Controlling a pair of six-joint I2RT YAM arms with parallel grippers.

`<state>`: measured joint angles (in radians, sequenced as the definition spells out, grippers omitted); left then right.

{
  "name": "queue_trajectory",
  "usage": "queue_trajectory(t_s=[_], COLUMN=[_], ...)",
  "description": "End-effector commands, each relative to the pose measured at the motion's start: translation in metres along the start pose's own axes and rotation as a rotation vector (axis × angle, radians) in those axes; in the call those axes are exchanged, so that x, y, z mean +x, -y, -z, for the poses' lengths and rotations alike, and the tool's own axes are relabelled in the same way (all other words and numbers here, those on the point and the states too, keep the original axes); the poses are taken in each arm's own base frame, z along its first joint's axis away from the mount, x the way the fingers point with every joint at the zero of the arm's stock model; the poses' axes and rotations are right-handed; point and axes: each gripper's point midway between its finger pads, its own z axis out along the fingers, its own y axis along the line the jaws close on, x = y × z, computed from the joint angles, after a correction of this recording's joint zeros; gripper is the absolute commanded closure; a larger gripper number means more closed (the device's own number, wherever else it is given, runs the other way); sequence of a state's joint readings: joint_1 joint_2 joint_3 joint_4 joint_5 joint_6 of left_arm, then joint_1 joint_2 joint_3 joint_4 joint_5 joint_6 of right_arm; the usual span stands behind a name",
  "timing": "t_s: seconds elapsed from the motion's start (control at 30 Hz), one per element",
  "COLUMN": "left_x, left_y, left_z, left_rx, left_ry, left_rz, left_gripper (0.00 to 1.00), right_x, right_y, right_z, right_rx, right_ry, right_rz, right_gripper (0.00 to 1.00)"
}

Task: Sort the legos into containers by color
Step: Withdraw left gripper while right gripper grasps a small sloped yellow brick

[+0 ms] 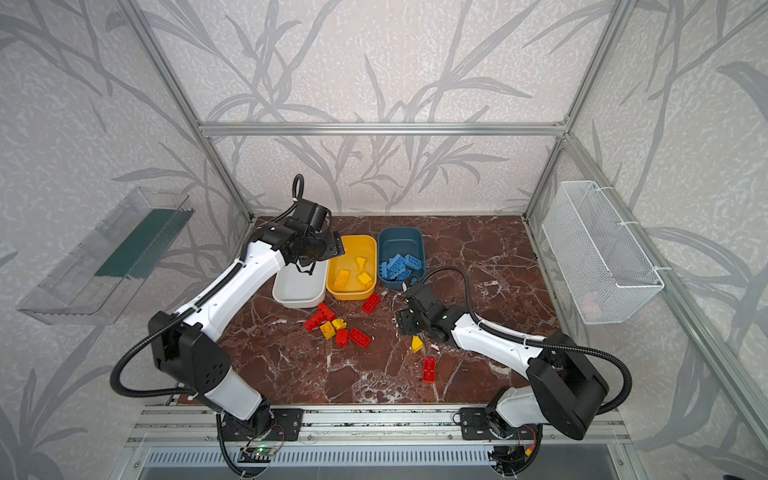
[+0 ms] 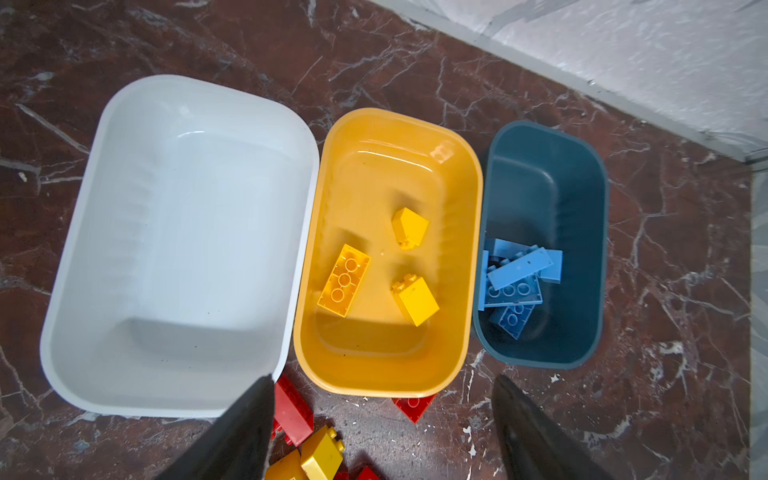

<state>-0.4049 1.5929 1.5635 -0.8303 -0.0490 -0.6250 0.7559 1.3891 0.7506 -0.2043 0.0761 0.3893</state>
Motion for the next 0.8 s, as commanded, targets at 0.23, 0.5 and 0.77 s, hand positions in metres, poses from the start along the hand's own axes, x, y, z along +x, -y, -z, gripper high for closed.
queue_trajectory(t_s=[0.23,0.5,0.77], left_x=[0.047,0.068,0.07], left_y=[-0.029,-0.052,-0.051], left_z=[0.035,0.033,0.033], left_rx=[0.051,0.017,0.023], left_ry=[-0.004,0.021,0.005], left_rz=[-0.06,-0.055,-0.067], left_gripper=[0.19,0.19,0.2], right_x=[0.045,0.069,0.085], right_y=[-0.007,-0.008,-0.005], right_z=[-0.019,-0.02,-0.016], right_rx=[-0.014,0.026,0.062], right_ry=[-0.226,-0.292,-0.335], right_rz=[0.131,0.178,0.202], right_gripper=[0.27,0.29,0.35])
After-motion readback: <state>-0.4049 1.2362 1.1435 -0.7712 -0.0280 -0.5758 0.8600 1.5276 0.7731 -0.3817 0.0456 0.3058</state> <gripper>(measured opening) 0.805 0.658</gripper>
